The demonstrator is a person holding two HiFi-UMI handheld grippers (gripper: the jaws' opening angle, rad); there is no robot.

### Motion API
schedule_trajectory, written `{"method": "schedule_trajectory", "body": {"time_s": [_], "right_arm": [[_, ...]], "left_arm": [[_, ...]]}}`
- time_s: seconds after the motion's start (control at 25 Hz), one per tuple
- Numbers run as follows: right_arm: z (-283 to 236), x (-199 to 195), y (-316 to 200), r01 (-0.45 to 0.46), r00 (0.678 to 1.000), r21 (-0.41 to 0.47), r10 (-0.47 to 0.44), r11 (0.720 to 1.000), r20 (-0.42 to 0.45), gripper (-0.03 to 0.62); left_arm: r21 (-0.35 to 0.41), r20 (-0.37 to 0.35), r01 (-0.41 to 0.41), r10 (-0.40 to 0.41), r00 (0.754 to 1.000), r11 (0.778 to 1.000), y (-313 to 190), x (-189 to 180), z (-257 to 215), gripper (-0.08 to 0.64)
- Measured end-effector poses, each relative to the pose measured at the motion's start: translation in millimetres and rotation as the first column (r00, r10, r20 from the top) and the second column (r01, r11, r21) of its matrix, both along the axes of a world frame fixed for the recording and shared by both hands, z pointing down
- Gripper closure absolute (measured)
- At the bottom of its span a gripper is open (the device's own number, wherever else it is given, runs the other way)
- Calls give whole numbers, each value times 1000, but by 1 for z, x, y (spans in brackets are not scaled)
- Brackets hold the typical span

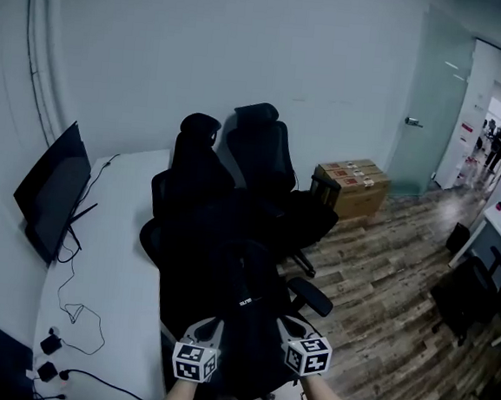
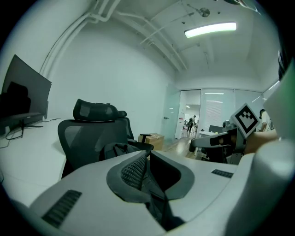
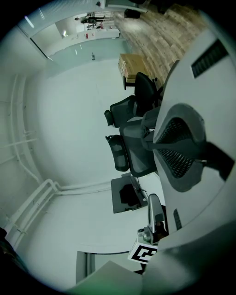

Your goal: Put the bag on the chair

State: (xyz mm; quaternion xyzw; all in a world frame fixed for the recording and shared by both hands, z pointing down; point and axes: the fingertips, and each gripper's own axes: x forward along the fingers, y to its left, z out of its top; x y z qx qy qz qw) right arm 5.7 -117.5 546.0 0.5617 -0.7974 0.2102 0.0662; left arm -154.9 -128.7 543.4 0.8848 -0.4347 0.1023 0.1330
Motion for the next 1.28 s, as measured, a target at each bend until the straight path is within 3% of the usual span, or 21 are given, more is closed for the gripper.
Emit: {"method": "schedule_trajectory", "body": {"time_s": [0.24, 1.28], "right_arm": [[-9, 12, 30, 27, 1000, 10, -27, 1000, 12, 532], [1, 56, 150, 148, 989, -11, -147, 989, 27, 538]], "left_arm": [[10, -23, 53, -52, 998, 999, 32, 9, -8, 532], [5, -21, 115, -115, 993, 993, 170, 62, -6, 540]]}}
